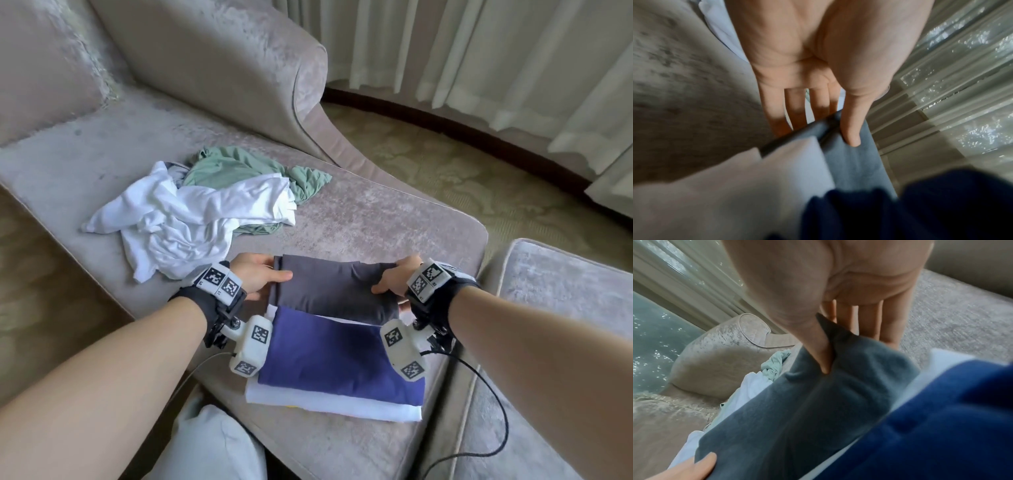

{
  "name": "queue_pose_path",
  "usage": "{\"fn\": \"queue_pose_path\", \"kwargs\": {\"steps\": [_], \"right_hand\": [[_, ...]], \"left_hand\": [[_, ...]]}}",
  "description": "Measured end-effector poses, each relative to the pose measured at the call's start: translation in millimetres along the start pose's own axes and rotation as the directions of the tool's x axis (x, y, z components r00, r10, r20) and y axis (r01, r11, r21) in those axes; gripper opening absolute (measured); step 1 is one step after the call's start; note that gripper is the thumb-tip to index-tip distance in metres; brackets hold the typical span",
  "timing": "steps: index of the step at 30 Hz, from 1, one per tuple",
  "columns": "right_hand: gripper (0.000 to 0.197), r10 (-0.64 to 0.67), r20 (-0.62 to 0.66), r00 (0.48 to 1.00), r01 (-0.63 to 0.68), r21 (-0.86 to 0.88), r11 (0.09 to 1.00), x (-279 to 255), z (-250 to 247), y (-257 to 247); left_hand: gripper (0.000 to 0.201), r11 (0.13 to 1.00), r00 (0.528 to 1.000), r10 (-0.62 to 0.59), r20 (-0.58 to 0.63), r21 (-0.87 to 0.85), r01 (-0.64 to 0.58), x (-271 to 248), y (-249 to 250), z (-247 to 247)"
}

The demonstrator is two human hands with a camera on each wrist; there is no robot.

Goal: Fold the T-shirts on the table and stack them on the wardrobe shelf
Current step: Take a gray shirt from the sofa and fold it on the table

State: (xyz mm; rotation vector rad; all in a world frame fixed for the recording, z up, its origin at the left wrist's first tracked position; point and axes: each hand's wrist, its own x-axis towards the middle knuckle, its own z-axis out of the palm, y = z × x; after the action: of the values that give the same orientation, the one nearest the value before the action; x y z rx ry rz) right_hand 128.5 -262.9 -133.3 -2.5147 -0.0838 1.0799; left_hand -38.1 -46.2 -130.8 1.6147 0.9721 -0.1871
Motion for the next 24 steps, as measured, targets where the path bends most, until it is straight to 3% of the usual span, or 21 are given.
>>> {"fn": "queue_pose_path", "kwargs": {"steps": [2, 4, 6, 9, 13, 15, 17, 20, 24], "right_hand": [[0.092, -0.019, 0.046, 0.999, 0.027, -0.164, 0.986, -25, 0, -15], [0.061, -0.035, 0.108, 0.994, 0.072, -0.356, 0.932, -50, -1, -31], [0.051, -0.051, 0.048, 0.998, 0.067, -0.439, 0.896, -57, -4, -42], [0.043, -0.147, 0.089, 0.985, 0.172, -0.502, 0.847, -57, -3, -63], [0.04, -0.225, 0.093, 0.97, 0.243, -0.285, 0.927, -72, -5, -99], [0.042, -0.242, 0.035, 0.97, 0.245, -0.155, 0.957, -82, -3, -120], [0.041, -0.192, 0.008, 0.981, 0.191, 0.058, 0.98, -88, 2, -143], [0.043, -0.209, 0.015, 0.978, 0.203, 0.177, 0.963, -92, 29, -176], [0.04, -0.233, 0.046, 0.971, 0.226, 0.124, 0.966, -94, 66, -203]], "left_hand": [[0.043, 0.999, 1.0, -0.024, -0.016, 0.028, 0.024, 7, -8, 0], [0.037, 0.999, 0.999, -0.017, -0.033, 0.029, 0.018, 10, -14, -1], [0.025, 1.0, 1.0, -0.003, -0.029, 0.028, 0.004, 14, -19, -3], [0.031, 0.999, 0.999, -0.016, -0.033, -0.037, 0.015, 16, -20, -17], [0.029, 0.991, 0.982, 0.037, -0.185, -0.116, -0.06, 15, -18, -51], [0.022, 0.992, 0.954, 0.105, -0.282, -0.045, -0.122, 21, -21, -70], [0.022, 0.989, 0.944, 0.128, -0.305, 0.114, -0.097, 31, -28, -87], [0.038, 0.877, 0.977, 0.08, -0.199, 0.479, 0.025, 38, -37, -106], [0.074, 0.741, 0.996, -0.027, -0.09, 0.667, 0.08, 46, -60, -115]]}}
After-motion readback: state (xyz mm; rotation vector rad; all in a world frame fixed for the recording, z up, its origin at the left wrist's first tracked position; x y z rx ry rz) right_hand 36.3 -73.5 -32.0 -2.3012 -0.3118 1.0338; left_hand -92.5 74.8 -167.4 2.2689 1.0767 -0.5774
